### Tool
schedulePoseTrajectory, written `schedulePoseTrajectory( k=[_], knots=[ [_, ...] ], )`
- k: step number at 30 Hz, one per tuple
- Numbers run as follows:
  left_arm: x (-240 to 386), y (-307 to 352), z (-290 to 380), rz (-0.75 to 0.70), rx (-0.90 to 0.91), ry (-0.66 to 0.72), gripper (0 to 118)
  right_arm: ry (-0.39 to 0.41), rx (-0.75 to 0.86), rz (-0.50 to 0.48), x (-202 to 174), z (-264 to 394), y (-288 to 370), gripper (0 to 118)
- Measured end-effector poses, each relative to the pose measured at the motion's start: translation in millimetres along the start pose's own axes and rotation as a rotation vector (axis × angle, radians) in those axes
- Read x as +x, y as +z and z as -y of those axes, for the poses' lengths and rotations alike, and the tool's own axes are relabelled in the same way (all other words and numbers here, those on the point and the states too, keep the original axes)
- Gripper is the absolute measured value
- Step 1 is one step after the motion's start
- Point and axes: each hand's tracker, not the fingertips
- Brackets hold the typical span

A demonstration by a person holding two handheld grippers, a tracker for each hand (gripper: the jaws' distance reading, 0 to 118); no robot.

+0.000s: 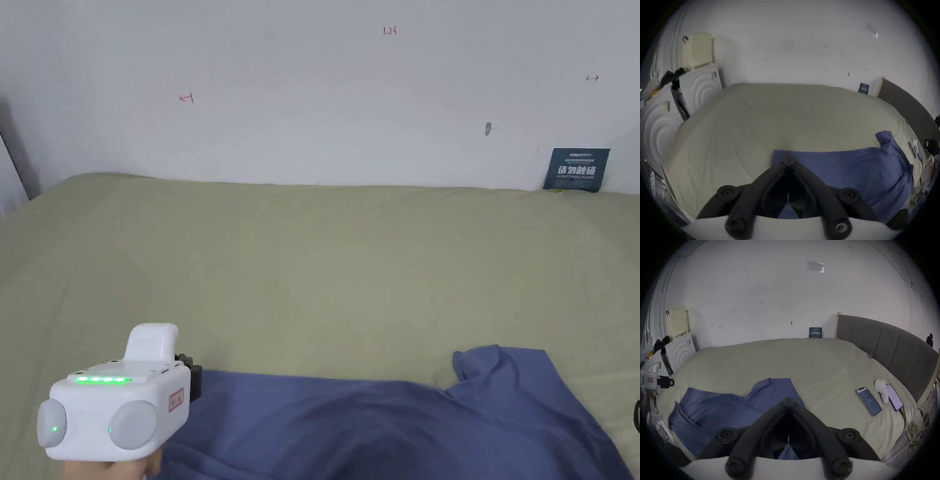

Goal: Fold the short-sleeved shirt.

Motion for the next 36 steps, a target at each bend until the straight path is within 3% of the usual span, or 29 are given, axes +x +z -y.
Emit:
schedulePoseTrajectory(
  k=[3,4,5,6,11,13,14,15,16,21,22,24,25,26,30,31,32,33,34,36],
  knots=[
    [-8.9,-51.3,-7.9,-0.005,-0.114,0.039,3,0.013,-0.052,0.006,0.0,5.7,-25.4,1],
    [-10.1,-64.9,-9.6,-0.019,-0.15,0.031,26,0.018,-0.078,0.001,3.1,6.7,-34.9,1],
    [-10.7,-75.2,-11.0,-0.035,-0.16,0.026,86,0.021,-0.089,0.001,3.6,8.2,-42.2,1],
    [-10.2,-87.9,-11.9,-0.015,-0.199,0.007,118,0.026,-0.1,0.003,3.7,9.9,-49.8,1],
    [-6.7,-125.8,-16.1,-0.045,-0.259,-0.026,106,0.051,-0.178,-0.013,9.3,14.1,-81.7,1],
    [-2.4,-126.7,-15.0,-0.029,-0.282,-0.029,96,0.05,-0.209,-0.022,13.2,12.3,-88.9,1],
    [2.0,-126.6,-13.9,-0.051,-0.28,-0.06,51,0.044,-0.228,-0.023,15.4,11.5,-93.3,1],
    [4.3,-120.7,-12.9,-0.039,-0.264,-0.06,19,0.042,-0.239,-0.024,18.0,10.2,-97.5,1],
    [6.9,-118.0,-13.2,-0.018,-0.264,-0.055,10,0.044,-0.271,-0.017,22.1,7.4,-104.1,1],
    [15.9,-101.3,-13.9,-0.011,-0.276,-0.057,5,0.032,-0.403,-0.045,36.3,-6.8,-133.9,3],
    [16.0,-99.2,-13.9,-0.001,-0.278,-0.033,5,0.019,-0.424,-0.065,38.8,-9.0,-140.7,12],
    [3.0,-114.0,-15.6,0.01,-0.287,-0.013,5,-0.009,-0.503,-0.09,43.6,-13.5,-162.0,82],
    [1.8,-115.2,-15.9,0.012,-0.289,-0.011,5,-0.011,-0.533,-0.091,44.1,-13.2,-173.7,102],
    [1.4,-115.7,-16.1,0.012,-0.29,-0.009,5,-0.011,-0.528,-0.094,45.3,-13.0,-181.6,108],
    [4.7,-119.5,-17.0,0.016,-0.301,-0.018,5,0.097,-0.637,-0.052,38.1,-8.7,-209.1,104],
    [5.7,-117.2,-16.3,0.017,-0.302,-0.023,5,0.104,-0.634,-0.052,37.9,-6.3,-211.4,87],
    [5.7,-116.7,-16.2,0.017,-0.303,-0.025,5,0.099,-0.625,-0.051,43.0,-6.5,-213.9,44],
    [5.4,-116.0,-16.8,0.018,-0.303,-0.028,5,0.101,-0.622,-0.055,44.2,-7.3,-211.1,20],
    [4.7,-114.5,-17.8,0.02,-0.301,-0.029,5,0.086,-0.583,-0.075,45.8,-9.1,-204.0,6],
    [3.2,-108.4,-18.1,0.024,-0.306,-0.038,5,0.053,-0.579,-0.119,45.1,-14.0,-187.7,6]
  ],
)
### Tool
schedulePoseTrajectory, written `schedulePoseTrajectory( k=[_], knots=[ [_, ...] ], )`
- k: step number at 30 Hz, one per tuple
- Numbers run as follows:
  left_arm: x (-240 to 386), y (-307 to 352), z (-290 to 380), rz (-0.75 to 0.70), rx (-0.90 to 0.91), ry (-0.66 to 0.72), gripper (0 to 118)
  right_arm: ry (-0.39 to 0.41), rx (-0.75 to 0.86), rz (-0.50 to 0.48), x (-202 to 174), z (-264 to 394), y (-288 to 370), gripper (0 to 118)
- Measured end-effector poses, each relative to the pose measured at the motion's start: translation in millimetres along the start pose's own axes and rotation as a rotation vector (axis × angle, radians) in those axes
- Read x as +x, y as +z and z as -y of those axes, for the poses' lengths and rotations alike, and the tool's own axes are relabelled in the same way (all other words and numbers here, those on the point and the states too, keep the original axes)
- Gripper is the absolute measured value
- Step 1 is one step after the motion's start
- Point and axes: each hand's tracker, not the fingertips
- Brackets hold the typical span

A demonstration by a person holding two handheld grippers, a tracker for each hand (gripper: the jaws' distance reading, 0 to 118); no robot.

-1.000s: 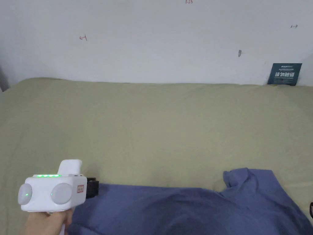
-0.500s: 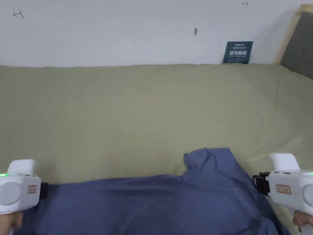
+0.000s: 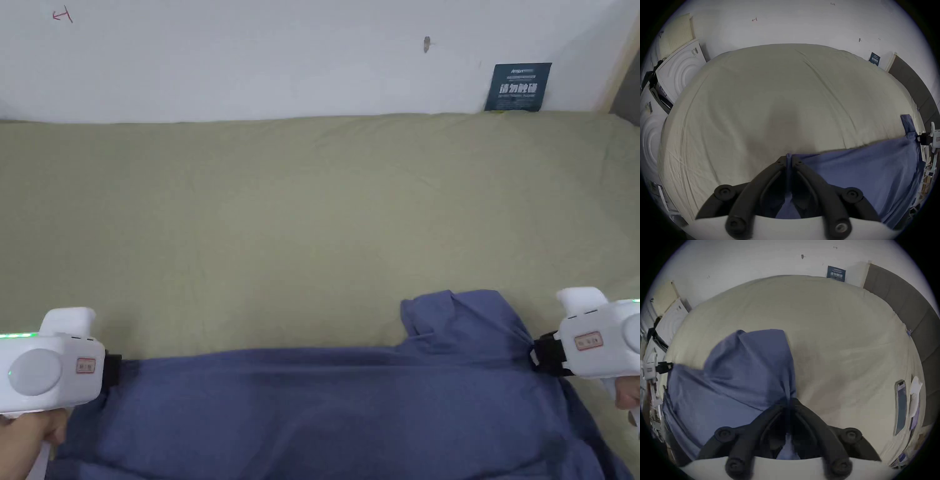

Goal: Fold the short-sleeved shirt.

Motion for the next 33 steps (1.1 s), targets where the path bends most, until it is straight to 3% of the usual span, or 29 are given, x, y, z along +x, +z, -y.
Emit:
schedulePoseTrajectory(
  k=[2,8,19,28,33],
  knots=[
    [-3.3,9.9,2.1,0.006,0.01,-0.003,5,0.037,0.04,0.008,-2.3,5.0,15.1,6],
    [-19.4,66.3,16.9,0.055,0.072,0.017,5,-0.008,0.14,-0.053,-1.6,23.1,85.4,6],
    [-42.4,169.3,96.6,0.122,0.196,-0.017,5,0.028,0.238,-0.077,-11.8,114.0,178.8,6],
    [-54.7,180.8,172.9,0.141,0.244,-0.037,5,0.085,0.209,-0.055,-19.0,191.0,186.9,6],
    [-58.3,166.0,209.6,0.158,0.197,-0.029,5,0.067,0.133,-0.055,-18.2,223.9,162.6,7]
  ],
)
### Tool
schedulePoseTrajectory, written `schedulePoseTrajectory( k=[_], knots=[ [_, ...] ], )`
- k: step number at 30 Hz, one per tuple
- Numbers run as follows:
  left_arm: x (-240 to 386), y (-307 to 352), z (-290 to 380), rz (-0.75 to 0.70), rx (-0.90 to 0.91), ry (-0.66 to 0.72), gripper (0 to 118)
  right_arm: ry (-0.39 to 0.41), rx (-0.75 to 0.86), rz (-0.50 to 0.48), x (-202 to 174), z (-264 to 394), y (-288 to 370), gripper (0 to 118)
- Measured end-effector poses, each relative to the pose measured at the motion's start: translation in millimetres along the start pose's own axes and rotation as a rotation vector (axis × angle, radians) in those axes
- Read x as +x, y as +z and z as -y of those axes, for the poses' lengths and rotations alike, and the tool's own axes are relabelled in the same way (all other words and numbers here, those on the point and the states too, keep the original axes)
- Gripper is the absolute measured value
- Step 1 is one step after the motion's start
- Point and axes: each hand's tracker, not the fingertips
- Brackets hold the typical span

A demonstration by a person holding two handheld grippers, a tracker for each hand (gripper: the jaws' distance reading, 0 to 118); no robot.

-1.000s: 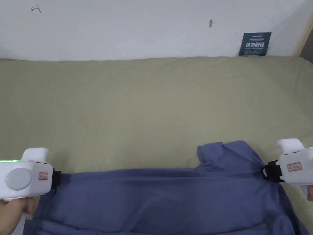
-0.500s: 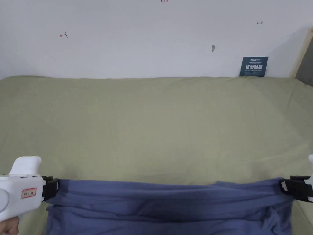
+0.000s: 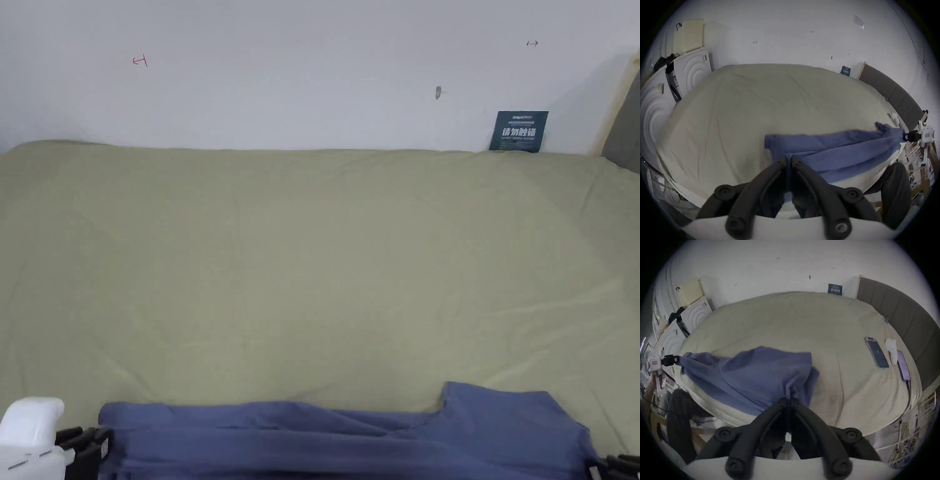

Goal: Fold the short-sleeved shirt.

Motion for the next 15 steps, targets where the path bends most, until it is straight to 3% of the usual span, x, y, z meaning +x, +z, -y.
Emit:
schedulePoseTrajectory(
  k=[3,4,5,6,7,8,11,13,14,15],
  knots=[
    [3.3,-9.9,13.8,-0.025,-0.06,-0.019,14,-0.014,-0.041,0.005,5.1,10.8,-17.1,20],
    [3.6,-12.7,16.4,-0.04,-0.087,-0.019,22,-0.021,-0.07,0.011,4.3,11.8,-21.3,38],
    [3.6,-16.2,18.6,-0.049,-0.086,-0.018,72,-0.008,-0.095,0.035,2.3,12.9,-24.4,72],
    [-2.0,-25.8,21.8,-0.056,-0.094,-0.014,106,0.004,-0.076,0.04,-0.4,13.7,-22.6,96],
    [-3.0,-20.8,18.9,-0.044,-0.073,0.001,112,0.008,-0.055,0.039,-1.4,12.0,-18.0,101],
    [-0.8,-15.4,13.7,-0.065,-0.05,0.026,107,0.001,-0.043,0.043,-3.8,7.1,-12.9,101],
    [19.6,8.2,-13.4,-0.068,0.077,0.014,107,-0.015,0.103,0.038,-21.3,-15.7,14.8,101],
    [41.5,30.9,-36.7,-0.076,0.21,0.006,105,0.018,0.243,0.097,-45.4,-35.3,36.9,100],
    [57.4,47.2,-45.7,-0.08,0.289,0.007,98,0.037,0.373,0.125,-59.9,-41.8,50.2,99],
    [71.3,60.2,-54.4,-0.098,0.365,0.014,84,0.041,0.469,0.128,-75.2,-47.9,62.0,97]
  ],
)
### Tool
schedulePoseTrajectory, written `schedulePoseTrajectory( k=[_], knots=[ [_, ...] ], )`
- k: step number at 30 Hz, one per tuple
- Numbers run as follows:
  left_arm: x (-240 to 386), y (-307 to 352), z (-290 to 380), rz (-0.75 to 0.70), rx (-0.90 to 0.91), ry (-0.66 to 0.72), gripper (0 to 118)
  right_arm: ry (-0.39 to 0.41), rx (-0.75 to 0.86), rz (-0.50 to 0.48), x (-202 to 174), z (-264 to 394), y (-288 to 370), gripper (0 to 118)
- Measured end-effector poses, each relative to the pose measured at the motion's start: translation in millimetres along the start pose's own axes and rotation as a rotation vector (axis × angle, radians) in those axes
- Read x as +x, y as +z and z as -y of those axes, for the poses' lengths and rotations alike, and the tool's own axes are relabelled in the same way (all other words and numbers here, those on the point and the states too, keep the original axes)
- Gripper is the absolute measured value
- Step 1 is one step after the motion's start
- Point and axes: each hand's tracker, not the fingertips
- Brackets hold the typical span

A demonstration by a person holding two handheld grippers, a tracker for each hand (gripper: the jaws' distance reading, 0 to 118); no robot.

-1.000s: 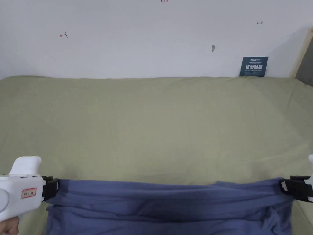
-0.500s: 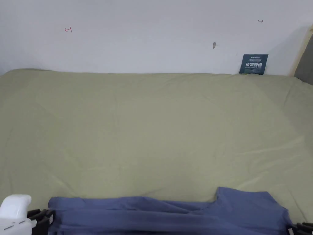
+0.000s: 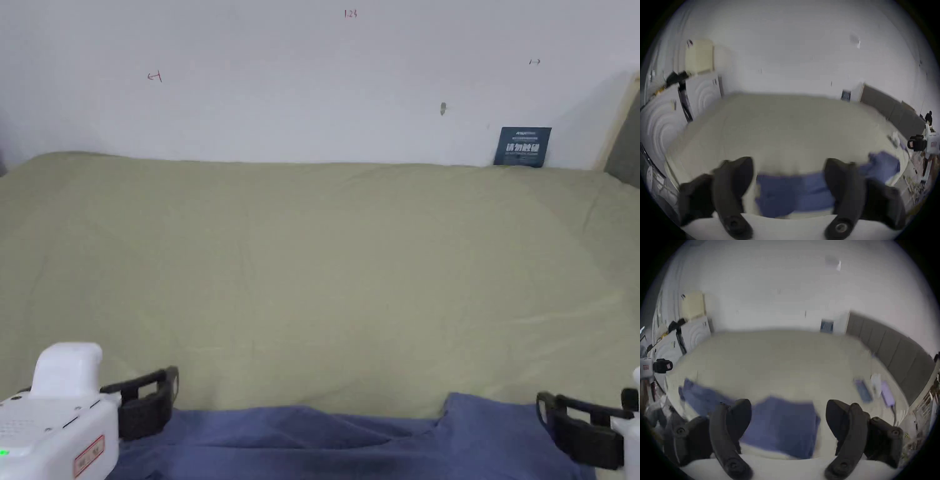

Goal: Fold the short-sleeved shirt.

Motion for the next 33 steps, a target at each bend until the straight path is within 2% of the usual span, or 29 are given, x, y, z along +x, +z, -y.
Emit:
schedulePoseTrajectory(
  k=[1,2,3,8,14,20,25,27,31,32,33],
  knots=[
    [13.1,11.0,-10.5,-0.012,0.078,0.007,59,-0.02,0.084,0.033,-14.6,-10.6,10.3,71],
    [23.4,18.4,-16.5,-0.022,0.127,0.01,15,-0.035,0.16,0.044,-24.9,-15.9,16.9,34],
    [38.8,30.9,-21.4,-0.052,0.189,-0.002,0,-0.042,0.223,0.047,-37.5,-20.5,22.8,2],
    [82.2,70.1,-26.0,-0.096,0.352,-0.067,0,-0.056,0.343,0.046,-80.1,-31.7,37.9,2],
    [80.8,81.2,-29.6,-0.051,0.312,-0.083,0,-0.02,0.41,0.062,-106.7,-37.5,46.8,2],
    [-3.9,42.8,-34.1,0.077,0.004,0.078,0,0.038,0.481,0.101,-126.4,-43.1,58.8,2],
    [-114.6,-43.9,5.5,0.259,-0.479,0.406,0,0.055,0.486,0.098,-139.5,-46.4,64.2,2],
    [-143.0,-69.1,23.5,0.298,-0.577,0.51,0,0.056,0.476,0.091,-142.8,-46.4,63.9,2],
    [-182.3,-113.9,55.1,0.401,-0.716,0.548,0,0.076,0.45,0.1,-148.8,-42.7,59.6,2],
    [-184.6,-121.3,60.0,0.412,-0.722,0.562,4,0.082,0.44,0.105,-149.0,-41.4,57.2,2],
    [-187.1,-129.9,65.0,0.452,-0.737,0.569,18,0.083,0.432,0.108,-149.0,-40.4,54.9,2]
  ],
)
